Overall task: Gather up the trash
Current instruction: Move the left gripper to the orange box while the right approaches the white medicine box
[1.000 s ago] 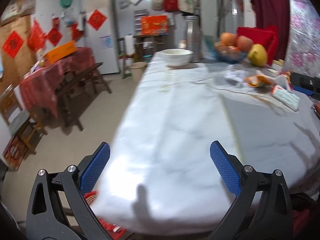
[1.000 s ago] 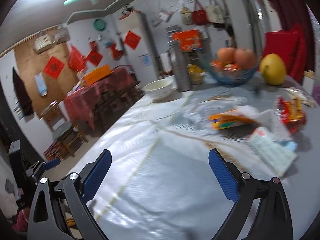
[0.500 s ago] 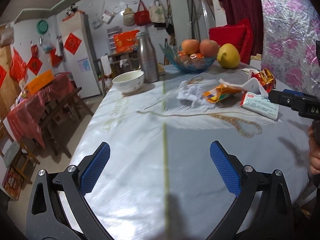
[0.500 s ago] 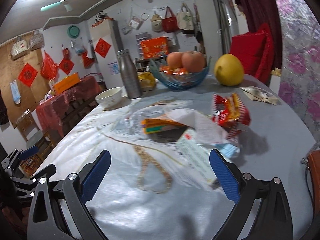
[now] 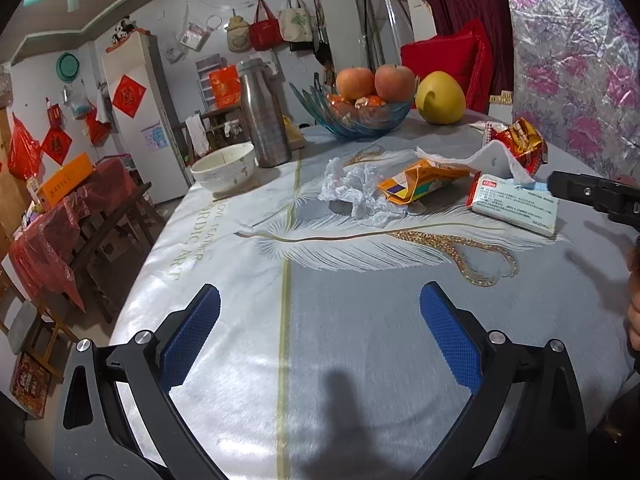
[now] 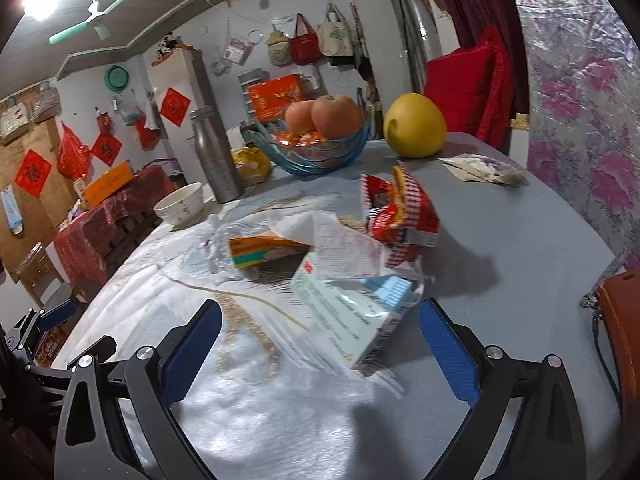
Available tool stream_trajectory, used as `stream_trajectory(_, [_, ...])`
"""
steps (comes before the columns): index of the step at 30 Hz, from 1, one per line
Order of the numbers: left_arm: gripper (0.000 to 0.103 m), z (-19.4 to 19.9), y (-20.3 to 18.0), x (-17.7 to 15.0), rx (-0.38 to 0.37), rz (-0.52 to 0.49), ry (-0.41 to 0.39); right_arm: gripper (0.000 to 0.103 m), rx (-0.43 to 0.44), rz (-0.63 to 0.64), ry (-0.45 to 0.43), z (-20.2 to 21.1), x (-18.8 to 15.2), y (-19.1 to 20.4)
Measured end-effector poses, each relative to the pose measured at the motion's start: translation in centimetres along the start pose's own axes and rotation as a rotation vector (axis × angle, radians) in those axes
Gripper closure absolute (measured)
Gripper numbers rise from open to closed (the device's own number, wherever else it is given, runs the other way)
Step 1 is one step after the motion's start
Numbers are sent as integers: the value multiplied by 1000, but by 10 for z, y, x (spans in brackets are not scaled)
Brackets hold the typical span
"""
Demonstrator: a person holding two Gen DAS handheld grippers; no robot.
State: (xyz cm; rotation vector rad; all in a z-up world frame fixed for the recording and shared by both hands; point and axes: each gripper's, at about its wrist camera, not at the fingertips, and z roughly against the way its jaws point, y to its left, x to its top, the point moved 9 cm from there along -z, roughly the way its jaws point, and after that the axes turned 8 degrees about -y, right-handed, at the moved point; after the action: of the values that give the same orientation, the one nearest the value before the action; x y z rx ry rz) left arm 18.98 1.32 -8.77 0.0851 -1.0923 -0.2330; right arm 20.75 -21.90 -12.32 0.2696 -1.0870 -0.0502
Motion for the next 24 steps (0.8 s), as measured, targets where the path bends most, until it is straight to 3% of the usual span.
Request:
stream_trajectory(3, [7, -15, 4, 1, -11, 38, 39, 6, -27, -16, 15, -2, -1, -8])
stream_trajectory(9, [7, -45, 3, 15, -81, 120, 103, 6, 10, -139, 82, -16, -10, -26])
stream_trajectory(18, [7, -76, -30, 44, -162, 172, 132, 6, 26, -242, 41, -12, -8, -40])
stream_trajectory(24, [7, -96, -29, 31, -101, 153, 157, 6, 48, -234, 95, -21, -13, -35])
